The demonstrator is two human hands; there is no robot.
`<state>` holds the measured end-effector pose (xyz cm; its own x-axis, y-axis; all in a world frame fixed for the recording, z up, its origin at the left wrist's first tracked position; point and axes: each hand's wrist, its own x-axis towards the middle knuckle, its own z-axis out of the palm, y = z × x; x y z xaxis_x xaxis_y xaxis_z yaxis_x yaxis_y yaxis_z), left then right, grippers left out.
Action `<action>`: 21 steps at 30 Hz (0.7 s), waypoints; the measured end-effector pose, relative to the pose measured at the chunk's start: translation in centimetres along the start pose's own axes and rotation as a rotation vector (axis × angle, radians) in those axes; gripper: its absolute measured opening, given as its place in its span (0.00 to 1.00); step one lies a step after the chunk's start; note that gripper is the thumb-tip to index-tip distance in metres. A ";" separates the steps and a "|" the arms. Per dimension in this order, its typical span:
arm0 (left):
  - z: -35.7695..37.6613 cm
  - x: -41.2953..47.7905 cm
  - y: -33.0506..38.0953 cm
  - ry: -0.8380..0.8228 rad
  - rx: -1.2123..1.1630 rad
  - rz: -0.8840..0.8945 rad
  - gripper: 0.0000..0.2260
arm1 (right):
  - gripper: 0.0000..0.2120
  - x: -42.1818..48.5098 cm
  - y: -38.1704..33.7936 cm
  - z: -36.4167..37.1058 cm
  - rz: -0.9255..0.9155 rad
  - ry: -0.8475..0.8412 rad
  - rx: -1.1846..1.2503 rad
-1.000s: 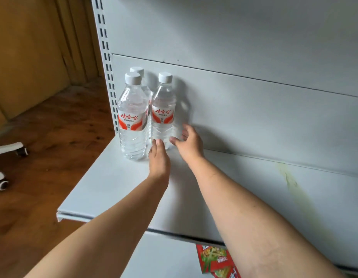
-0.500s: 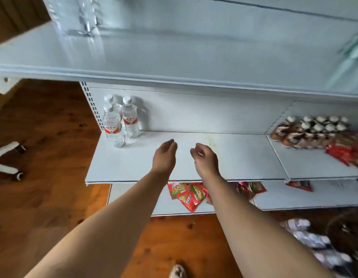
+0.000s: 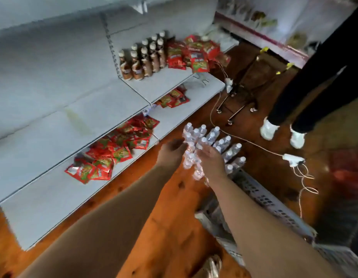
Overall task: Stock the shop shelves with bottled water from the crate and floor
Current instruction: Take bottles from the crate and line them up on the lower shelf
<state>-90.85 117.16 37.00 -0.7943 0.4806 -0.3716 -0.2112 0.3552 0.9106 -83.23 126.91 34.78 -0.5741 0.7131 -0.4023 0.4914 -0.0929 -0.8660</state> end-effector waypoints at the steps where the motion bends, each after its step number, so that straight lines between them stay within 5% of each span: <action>1: 2.7 0.1 -0.4 -0.032 0.011 -0.018 0.15 | 0.17 0.8 1.5 -2.3 0.034 0.022 -0.002; 10: 26.3 4.0 -12.8 -0.350 0.249 -0.245 0.12 | 0.20 8.4 21.7 -20.4 0.388 0.165 -0.029; 16: 34.0 7.5 -25.7 -0.479 0.385 -0.369 0.09 | 0.18 12.5 35.7 -20.6 0.608 0.164 -0.061; 21: 38.0 11.0 -35.2 -0.554 0.585 -0.431 0.18 | 0.20 16.9 44.2 -17.7 0.696 0.111 0.015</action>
<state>-70.48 140.40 -6.04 -0.2946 0.4744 -0.8296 0.0159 0.8704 0.4921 -59.62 147.12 -4.99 -0.0585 0.5511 -0.8324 0.7104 -0.5628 -0.4225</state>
